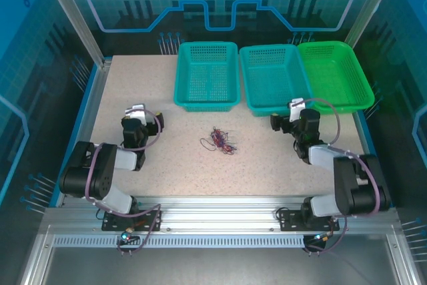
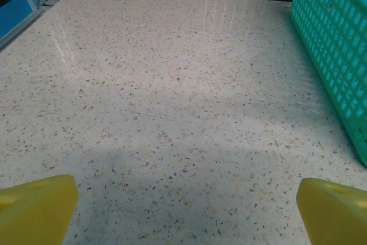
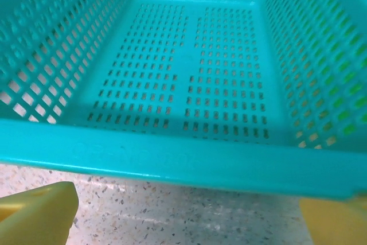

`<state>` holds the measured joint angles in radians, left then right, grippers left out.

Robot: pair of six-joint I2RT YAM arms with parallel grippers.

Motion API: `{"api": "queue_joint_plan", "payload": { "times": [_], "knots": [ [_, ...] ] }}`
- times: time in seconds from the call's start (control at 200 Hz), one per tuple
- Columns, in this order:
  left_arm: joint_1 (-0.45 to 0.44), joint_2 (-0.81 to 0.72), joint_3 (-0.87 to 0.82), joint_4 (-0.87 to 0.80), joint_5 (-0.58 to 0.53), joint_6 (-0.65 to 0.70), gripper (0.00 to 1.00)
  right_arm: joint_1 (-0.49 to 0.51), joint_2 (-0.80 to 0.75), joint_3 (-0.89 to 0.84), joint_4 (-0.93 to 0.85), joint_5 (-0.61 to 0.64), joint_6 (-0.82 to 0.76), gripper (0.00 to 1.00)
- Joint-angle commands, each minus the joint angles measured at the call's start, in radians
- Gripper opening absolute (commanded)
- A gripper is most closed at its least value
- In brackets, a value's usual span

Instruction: Untangle the cables

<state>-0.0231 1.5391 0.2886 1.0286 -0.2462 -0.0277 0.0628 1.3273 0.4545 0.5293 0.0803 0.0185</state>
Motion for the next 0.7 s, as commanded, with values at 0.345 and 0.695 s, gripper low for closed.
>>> {"api": "queue_joint_plan", "payload": {
  "times": [0.345, 0.695],
  "knots": [
    [-0.164, -0.688, -0.027, -0.418, -0.169, -0.049, 0.99, 0.144, -0.401, 0.412, -0.961, -0.161, 0.338, 0.99],
    [-0.298, -0.664, 0.305, -1.101, 0.389, -0.628, 0.99, 0.615, 0.048, 0.598, -1.055, 0.010, 0.521, 0.96]
  ]
}}
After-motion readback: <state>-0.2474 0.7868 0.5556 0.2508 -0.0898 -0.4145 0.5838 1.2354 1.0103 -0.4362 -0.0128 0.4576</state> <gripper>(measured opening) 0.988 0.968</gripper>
